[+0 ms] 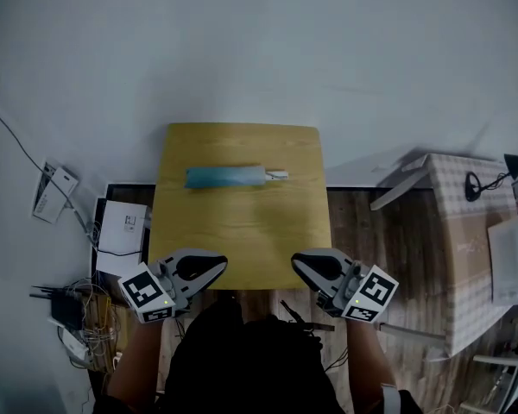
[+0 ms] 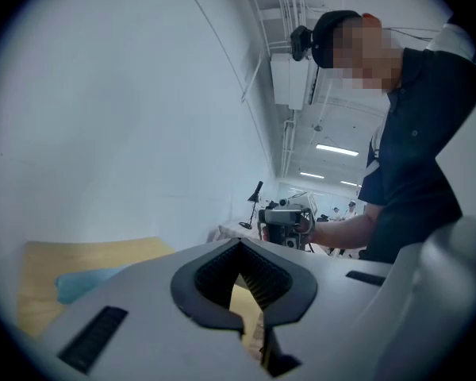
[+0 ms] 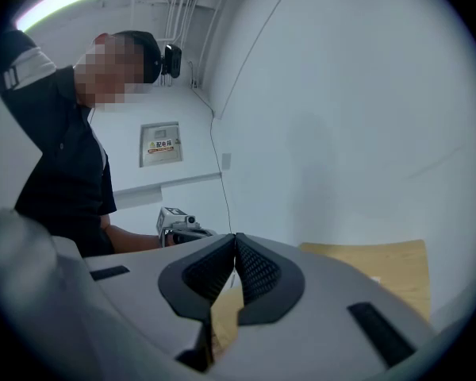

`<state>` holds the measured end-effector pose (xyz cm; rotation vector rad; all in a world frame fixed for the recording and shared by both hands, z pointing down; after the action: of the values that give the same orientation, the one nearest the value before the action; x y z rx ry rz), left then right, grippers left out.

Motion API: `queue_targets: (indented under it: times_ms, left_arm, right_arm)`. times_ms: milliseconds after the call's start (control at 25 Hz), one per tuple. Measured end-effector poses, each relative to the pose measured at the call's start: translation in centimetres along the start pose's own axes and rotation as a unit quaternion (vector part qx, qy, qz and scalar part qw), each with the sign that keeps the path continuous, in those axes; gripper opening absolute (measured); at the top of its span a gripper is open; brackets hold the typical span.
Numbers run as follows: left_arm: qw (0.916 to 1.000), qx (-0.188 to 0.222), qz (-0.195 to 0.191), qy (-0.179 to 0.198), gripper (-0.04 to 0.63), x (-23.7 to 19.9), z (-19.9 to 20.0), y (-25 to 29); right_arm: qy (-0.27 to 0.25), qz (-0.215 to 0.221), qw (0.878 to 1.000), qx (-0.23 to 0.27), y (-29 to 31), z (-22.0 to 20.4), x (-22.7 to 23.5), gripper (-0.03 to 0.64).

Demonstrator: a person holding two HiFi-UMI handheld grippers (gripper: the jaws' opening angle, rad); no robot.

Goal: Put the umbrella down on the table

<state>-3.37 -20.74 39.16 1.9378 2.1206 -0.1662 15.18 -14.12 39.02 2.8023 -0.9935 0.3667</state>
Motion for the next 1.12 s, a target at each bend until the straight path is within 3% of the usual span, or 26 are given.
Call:
queue_targets:
  times_ms: [480,760,1120]
  left_arm:
    - [0.9994,-0.003,0.012,-0.033,0.008,12.3,-4.0,8.1]
    - [0.9983,0.0,0.03,-0.049,0.008,17.1,-5.3,8.7]
    - [0.9985,-0.006,0.025,-0.048,0.008,20.0,-5.6,6.6]
  right_arm:
    - [0.06,0.035,0.998,-0.014,-12.0,-5.1,-2.4,0.02]
    - [0.07,0.073,0.995,-0.011,-14.0,-6.4,-4.9,0.02]
    - [0.07,0.078,0.994,-0.007,-14.3,-6.6,-7.7,0.02]
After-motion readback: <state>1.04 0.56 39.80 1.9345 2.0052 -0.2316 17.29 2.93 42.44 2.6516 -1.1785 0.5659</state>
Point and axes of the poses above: the fingertips, and each gripper's own axes: y forward along the fingers, x to its right, z out of its top, the point moved 4 cm from there along -y, backward along the fingers, and after that the axes turned 8 degrees about -z, right-handed, at the moved point
